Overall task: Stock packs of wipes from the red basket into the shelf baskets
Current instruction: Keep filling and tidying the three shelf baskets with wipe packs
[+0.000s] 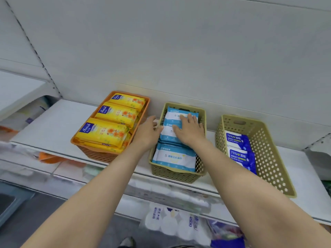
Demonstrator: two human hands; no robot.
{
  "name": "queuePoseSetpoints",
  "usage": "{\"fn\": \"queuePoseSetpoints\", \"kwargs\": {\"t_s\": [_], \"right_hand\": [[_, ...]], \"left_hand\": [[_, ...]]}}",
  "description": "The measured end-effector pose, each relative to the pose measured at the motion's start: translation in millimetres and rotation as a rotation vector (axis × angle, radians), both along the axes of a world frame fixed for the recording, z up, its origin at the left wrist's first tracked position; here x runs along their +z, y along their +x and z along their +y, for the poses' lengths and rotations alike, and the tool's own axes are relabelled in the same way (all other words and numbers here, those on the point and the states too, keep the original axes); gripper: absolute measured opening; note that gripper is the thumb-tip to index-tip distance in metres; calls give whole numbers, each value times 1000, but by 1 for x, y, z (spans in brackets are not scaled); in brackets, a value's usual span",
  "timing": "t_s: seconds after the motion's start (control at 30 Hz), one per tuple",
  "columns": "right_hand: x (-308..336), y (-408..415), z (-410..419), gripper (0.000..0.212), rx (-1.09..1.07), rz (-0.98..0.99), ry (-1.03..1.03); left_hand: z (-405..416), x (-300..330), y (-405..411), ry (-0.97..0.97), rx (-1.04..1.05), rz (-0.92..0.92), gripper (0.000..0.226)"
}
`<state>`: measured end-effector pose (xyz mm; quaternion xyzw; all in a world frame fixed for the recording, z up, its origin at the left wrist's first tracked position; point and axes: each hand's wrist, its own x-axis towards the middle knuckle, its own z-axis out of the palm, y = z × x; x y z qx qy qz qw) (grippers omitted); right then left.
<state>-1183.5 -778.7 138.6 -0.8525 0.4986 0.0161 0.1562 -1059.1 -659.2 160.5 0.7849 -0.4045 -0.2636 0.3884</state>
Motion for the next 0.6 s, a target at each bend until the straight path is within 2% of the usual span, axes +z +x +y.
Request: {"fn": "queuePoseSetpoints", "kwargs": {"t_s": [0.1, 0.2, 0.33, 0.47, 0.6], "right_hand": [[32, 2, -10, 55, 27, 56, -18], [73, 5, -8, 46, 104, -34, -15], [119, 15, 14, 48, 223, -156, -160], [145, 35, 73, 48, 373, -272, -295], [138, 66, 168, 49, 473, -477, -371]], "left_hand": [[10, 23, 13, -34, 1, -168, 52], [33, 51, 33, -63, -1, -337, 50], [86, 79, 67, -120, 55, -526, 48], [162, 90, 99, -207, 141, -621, 48], [258, 76, 132, -211, 231, -614, 51]]}}
